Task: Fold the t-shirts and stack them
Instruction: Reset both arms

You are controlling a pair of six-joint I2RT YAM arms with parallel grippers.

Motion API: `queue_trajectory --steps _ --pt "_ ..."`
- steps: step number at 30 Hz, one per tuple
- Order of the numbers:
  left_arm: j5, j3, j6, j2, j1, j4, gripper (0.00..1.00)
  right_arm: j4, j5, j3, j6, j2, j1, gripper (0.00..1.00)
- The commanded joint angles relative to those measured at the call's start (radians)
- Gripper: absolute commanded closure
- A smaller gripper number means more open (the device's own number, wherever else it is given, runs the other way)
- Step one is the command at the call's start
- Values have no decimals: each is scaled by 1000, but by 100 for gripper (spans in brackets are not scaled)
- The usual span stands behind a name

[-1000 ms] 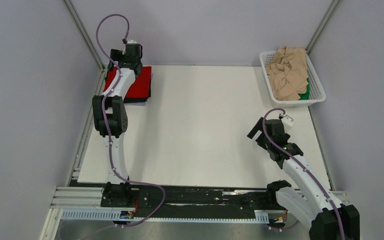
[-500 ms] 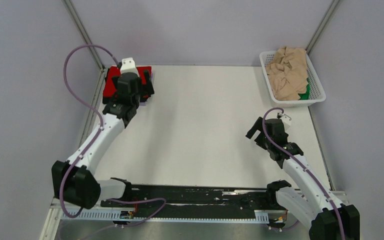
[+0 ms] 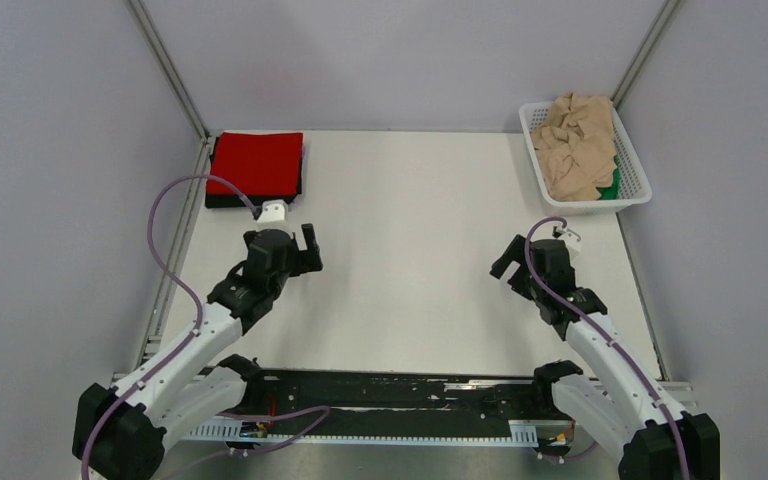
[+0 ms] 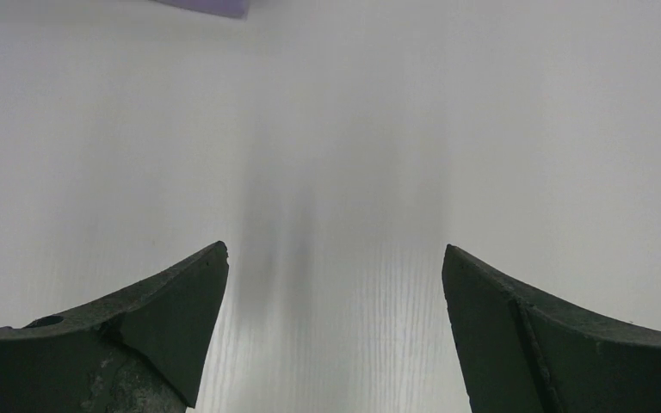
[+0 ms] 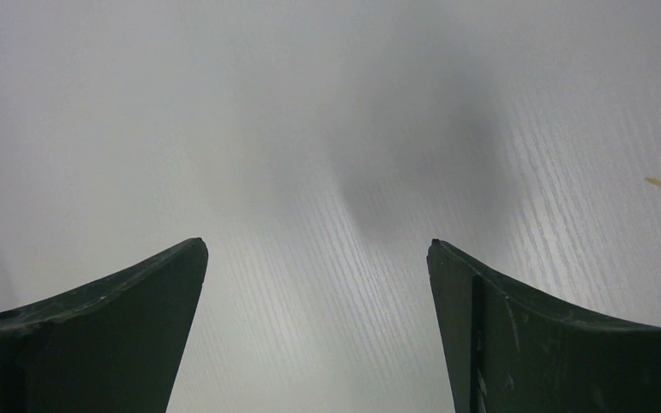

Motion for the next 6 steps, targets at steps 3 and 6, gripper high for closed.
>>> queue_trajectory --steps 3,6 --pt "-36 6 -38 -21 1 40 0 64 -9 -20 -16 -33 -3 0" --pt "-34 12 -40 -23 1 34 0 67 -13 -22 -16 -35 -4 0"
